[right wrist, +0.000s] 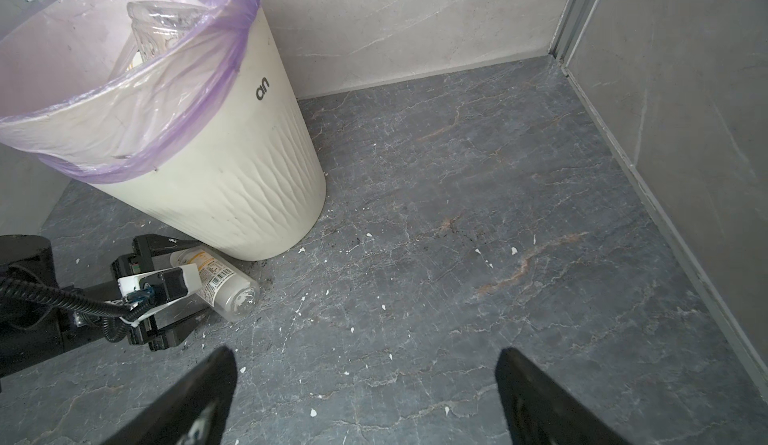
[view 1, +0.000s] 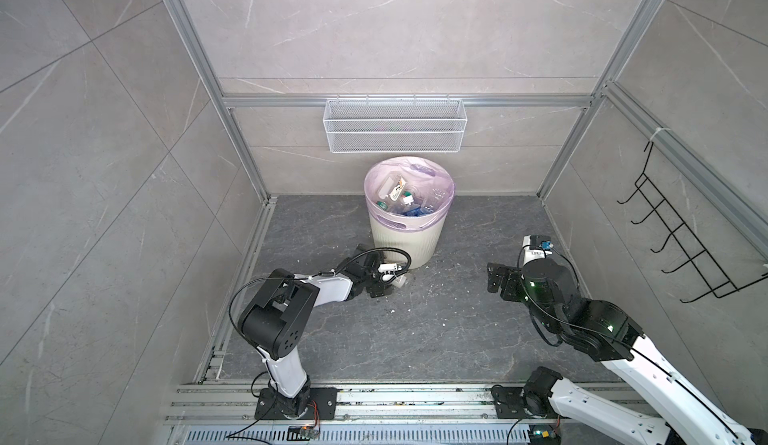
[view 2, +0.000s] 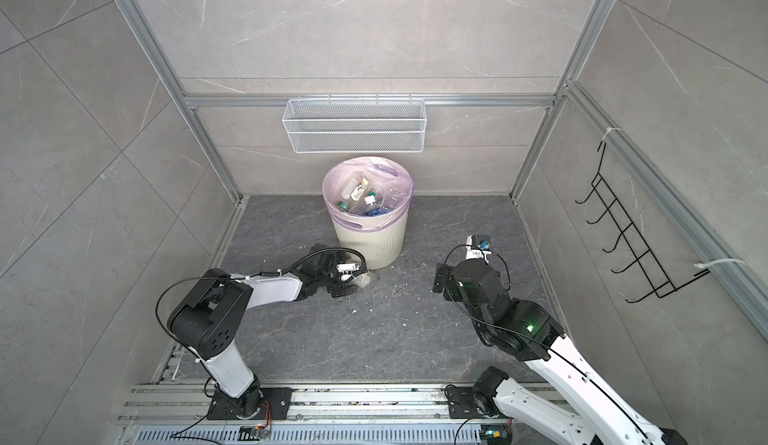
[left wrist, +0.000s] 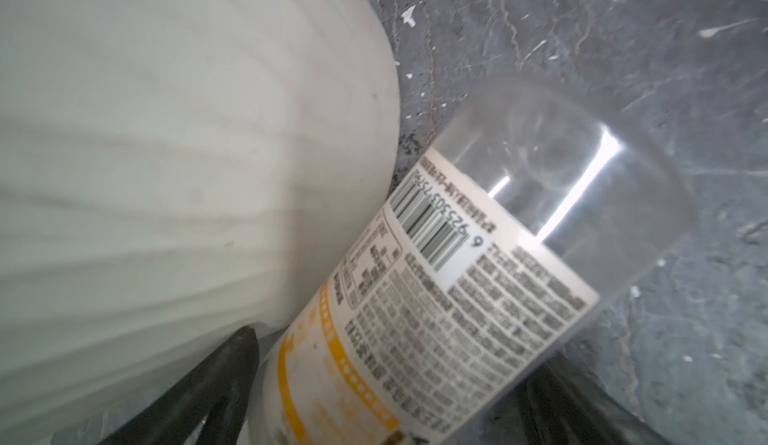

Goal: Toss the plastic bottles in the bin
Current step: 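Withdraw the right gripper while the left gripper closes on the orange-labelled bottle, then lift the orange-labelled bottle with the left gripper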

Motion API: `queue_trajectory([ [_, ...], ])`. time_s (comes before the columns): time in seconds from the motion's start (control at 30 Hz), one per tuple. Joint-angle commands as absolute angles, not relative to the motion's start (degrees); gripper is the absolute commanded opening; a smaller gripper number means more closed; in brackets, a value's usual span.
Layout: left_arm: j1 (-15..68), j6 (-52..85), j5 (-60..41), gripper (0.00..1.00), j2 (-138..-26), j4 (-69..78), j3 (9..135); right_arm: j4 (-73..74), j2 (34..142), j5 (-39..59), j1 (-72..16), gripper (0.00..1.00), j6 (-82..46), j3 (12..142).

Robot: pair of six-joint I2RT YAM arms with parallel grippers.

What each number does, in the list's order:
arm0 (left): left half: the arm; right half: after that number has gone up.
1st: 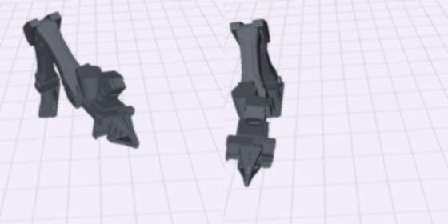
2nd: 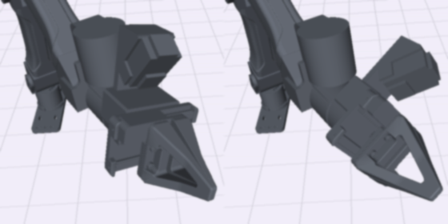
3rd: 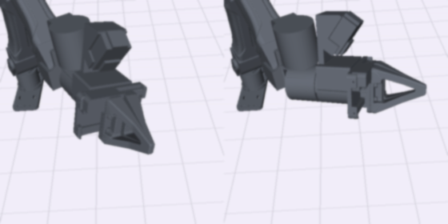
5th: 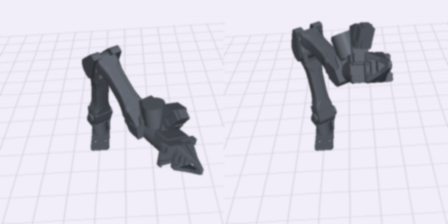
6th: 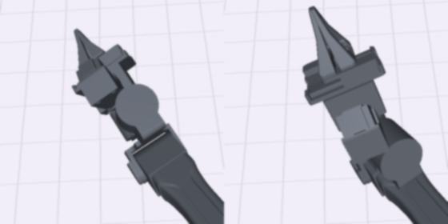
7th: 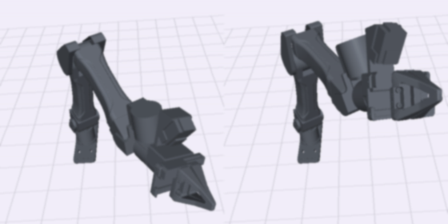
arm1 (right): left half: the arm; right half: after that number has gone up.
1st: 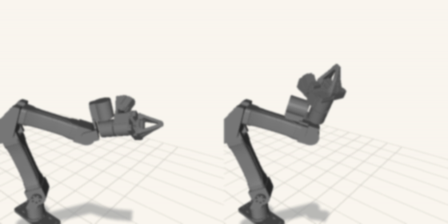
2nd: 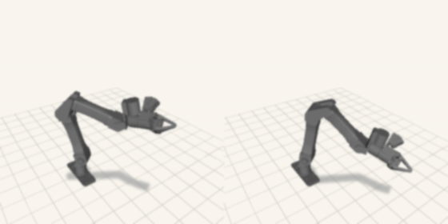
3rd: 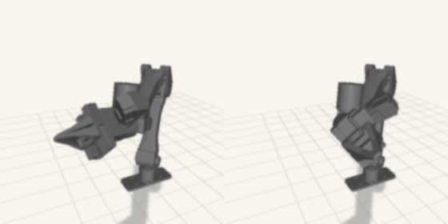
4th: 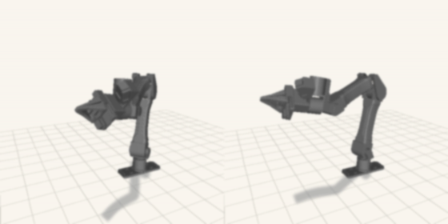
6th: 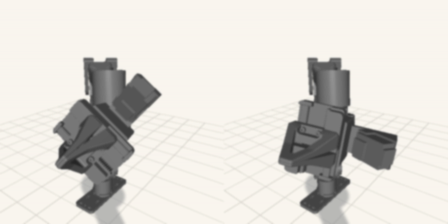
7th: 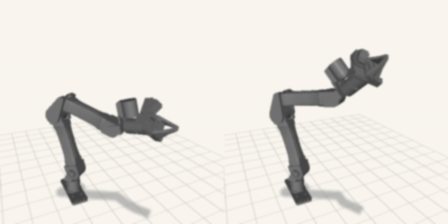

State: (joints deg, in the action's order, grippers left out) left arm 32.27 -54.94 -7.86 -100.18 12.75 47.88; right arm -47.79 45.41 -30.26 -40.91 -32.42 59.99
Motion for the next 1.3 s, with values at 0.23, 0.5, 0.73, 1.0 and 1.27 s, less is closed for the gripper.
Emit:
queue_trajectory([
  [0.23,34.18,-56.11,-11.77,0.85,-95.5,-1.76,48.63,-49.13,43.86,-31.06,-40.88,0.99,-33.83,58.44],
  [0.5,36.93,-52.58,-12.01,0.9,-93.67,-4.56,49.75,-49.4,42.73,-30.41,-40.96,0.99,-34.79,57.63],
  [0.73,38.03,-47.75,-10.53,0.84,-98.38,-8.21,56.82,-49.64,41.97,-30.06,-40.92,0.99,-35.5,56.53],
  [1.0,39.55,-48.21,-11.22,0.73,-99.54,-13.0,56.55,-49.22,41.7,-29.79,-40.95,0.98,-35.6,55.9],
  [1.27,39.6,-46.51,-11.65,0.62,-95.78,-15.78,52.29,-47.13,42.92,-28.63,-40.96,0.97,-35.88,54.93],
])
